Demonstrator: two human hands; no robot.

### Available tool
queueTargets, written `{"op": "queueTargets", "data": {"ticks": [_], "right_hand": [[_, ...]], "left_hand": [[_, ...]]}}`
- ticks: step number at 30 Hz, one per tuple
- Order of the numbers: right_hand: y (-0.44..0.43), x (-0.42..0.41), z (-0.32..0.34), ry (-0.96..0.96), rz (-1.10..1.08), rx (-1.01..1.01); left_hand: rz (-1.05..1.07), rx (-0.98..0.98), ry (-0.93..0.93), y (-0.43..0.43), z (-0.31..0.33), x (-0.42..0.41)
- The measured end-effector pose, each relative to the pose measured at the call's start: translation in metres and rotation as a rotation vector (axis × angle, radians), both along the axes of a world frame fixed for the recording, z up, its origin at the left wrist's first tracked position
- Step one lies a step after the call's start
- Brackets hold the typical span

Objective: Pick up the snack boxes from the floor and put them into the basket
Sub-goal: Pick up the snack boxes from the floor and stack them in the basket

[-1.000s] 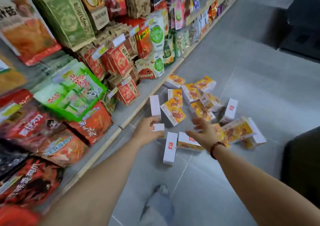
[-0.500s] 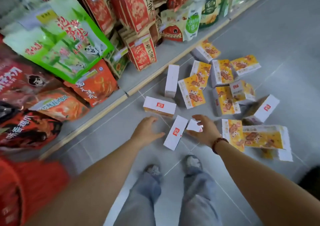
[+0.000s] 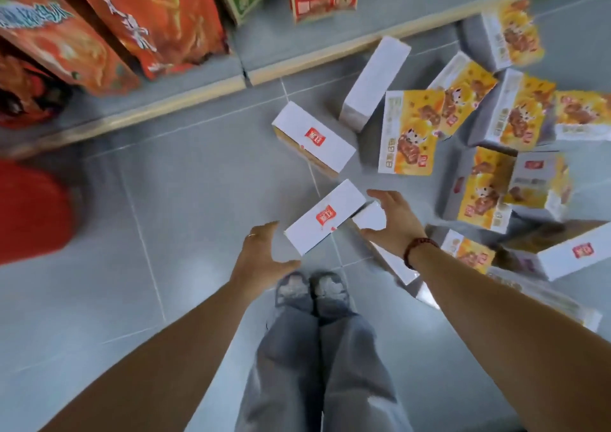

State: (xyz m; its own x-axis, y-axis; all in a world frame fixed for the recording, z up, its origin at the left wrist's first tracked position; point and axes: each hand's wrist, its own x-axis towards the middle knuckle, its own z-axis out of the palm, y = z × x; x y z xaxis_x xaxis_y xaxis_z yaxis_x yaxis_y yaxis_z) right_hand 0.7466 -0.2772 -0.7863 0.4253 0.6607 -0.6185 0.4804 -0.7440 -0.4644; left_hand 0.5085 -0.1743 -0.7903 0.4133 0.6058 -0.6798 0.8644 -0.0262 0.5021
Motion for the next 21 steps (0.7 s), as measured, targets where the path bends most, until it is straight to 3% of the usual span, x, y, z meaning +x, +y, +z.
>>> {"op": "queueTargets", "data": {"ticks": [9,15,21], "right_hand": [[0.011,0.007,-0.130,-0.158,0.322,-0.111],[0.019,0.005,-0.188,-0.289,0.567,-0.131],[0.029,-0.003,-0.226,-0.389,0.650,-0.089]], "left_hand": [[-0.012,0.120,0.081,-0.035,-0.126,0.032],[-0.181,0.257,0.204,-0.053,-0.190,0.051],[0.015,0.221,0.183,-0.052,-0.225,0.052]]}}
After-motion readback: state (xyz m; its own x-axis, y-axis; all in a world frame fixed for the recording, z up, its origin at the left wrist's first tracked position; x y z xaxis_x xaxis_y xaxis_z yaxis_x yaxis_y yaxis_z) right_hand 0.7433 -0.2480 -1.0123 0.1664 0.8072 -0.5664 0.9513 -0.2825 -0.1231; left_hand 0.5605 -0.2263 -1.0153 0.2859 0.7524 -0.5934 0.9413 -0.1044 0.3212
